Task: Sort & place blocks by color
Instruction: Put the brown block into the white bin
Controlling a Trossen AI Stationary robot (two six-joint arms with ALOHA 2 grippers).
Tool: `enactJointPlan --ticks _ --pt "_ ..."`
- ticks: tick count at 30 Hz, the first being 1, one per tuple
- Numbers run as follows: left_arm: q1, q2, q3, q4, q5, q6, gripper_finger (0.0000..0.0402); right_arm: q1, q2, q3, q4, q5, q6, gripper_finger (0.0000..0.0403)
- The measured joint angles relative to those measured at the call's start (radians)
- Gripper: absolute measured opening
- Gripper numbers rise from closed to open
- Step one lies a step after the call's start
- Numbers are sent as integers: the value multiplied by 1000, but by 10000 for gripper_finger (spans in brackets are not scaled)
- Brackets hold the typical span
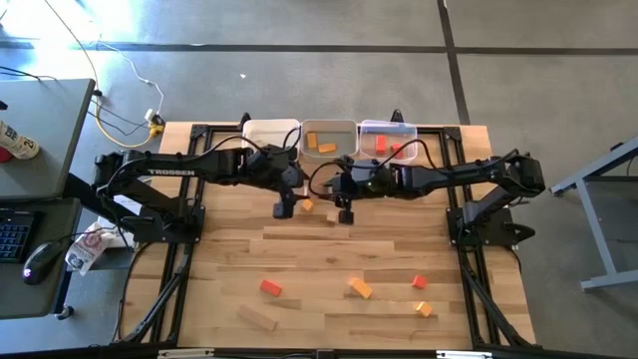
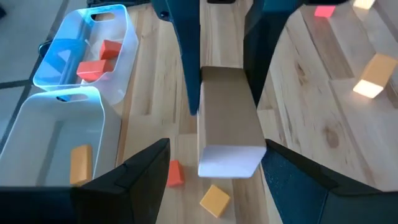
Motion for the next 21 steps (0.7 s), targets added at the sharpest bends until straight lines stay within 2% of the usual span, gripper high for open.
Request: enactJointPlan --ticks 6,15,21 --pt "0 0 0 4 0 -43 218 0 0 0 27 2 3 101" --pt "-1 0 0 15 2 -35 104 0 0 0 19 -2 14 101" --pt "-1 0 0 23 25 -50 104 0 -2 0 15 -7 14 117"
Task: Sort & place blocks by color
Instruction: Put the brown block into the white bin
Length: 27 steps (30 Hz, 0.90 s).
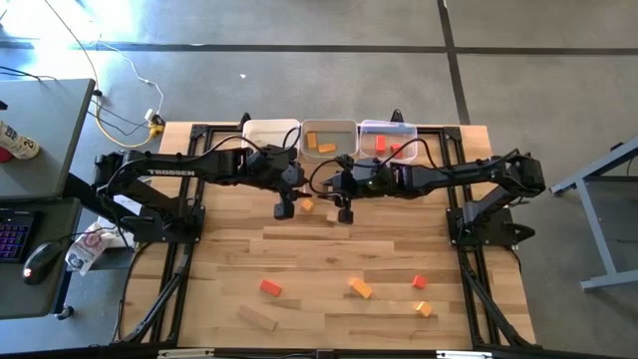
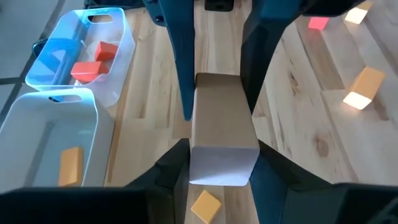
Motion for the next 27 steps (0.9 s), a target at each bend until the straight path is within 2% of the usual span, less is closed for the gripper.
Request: enactJointPlan --ticks 8,14,16,20,24,27 --pt "-5 0 0 -4 1 -38 105 3 1 2 -55 44 25 154" --pt "6 0 0 -68 -7 -24 104 4 1 2 -149 74 116 191" --pt "15 0 0 -95 -40 -16 105 5 1 2 -183 75 154 200" --pt "44 0 0 -162 -125 -9 106 5 1 2 -274 38 250 207" --pt "96 0 -2 -205 -131 18 104 11 1 2 -374 -54 334 208" --pt "151 -1 -22 -204 -130 50 106 35 1 2 -438 -66 380 208"
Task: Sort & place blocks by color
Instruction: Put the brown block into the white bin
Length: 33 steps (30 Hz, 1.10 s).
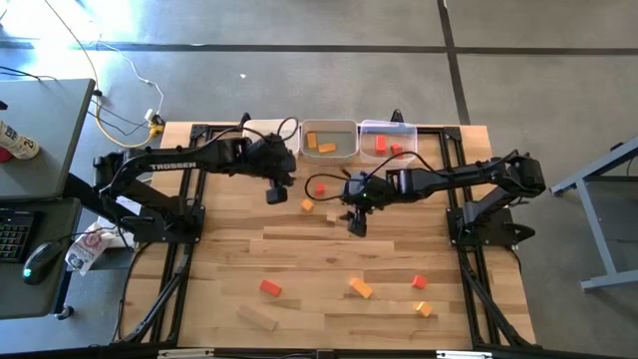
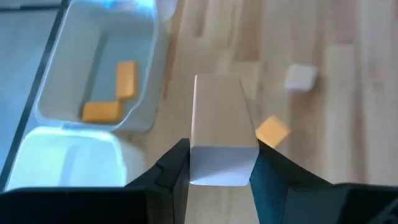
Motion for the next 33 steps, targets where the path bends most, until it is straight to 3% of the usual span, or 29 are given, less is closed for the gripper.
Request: enactJointPlan --ticks 10,18,27,33 --pt "232 0 -35 8 0 11 108 94 0 0 -162 1 111 209" --pt "362 17 -36 46 1 -106 107 172 0 0 -350 39 289 209" --pt "427 143 -36 142 71 -130 105 271 0 0 -501 67 426 209" --pt "430 211 -36 161 68 -112 113 340 0 0 -512 8 474 209"
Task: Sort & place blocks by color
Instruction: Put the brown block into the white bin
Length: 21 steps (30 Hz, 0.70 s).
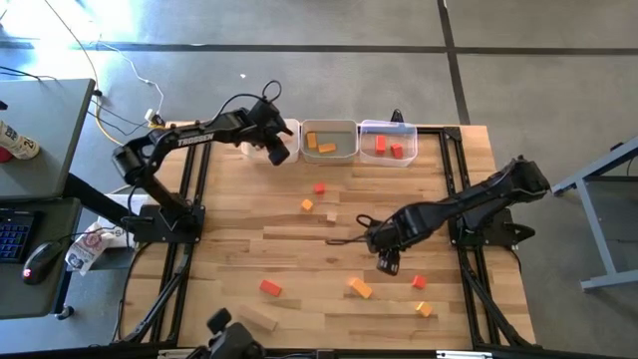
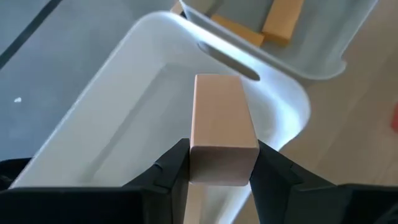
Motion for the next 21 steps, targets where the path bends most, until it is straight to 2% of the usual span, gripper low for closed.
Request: enactJointPlan --ticks 8,13,21 --pt "0 57 0 -1 14 3 116 124 0 0 -38 -88 134 209" --pt "0 63 0 3 4 -52 119 207 0 0 -39 -94 245 209" --pt "0 63 0 2 -39 -71 168 351 0 -1 -39 -89 422 209"
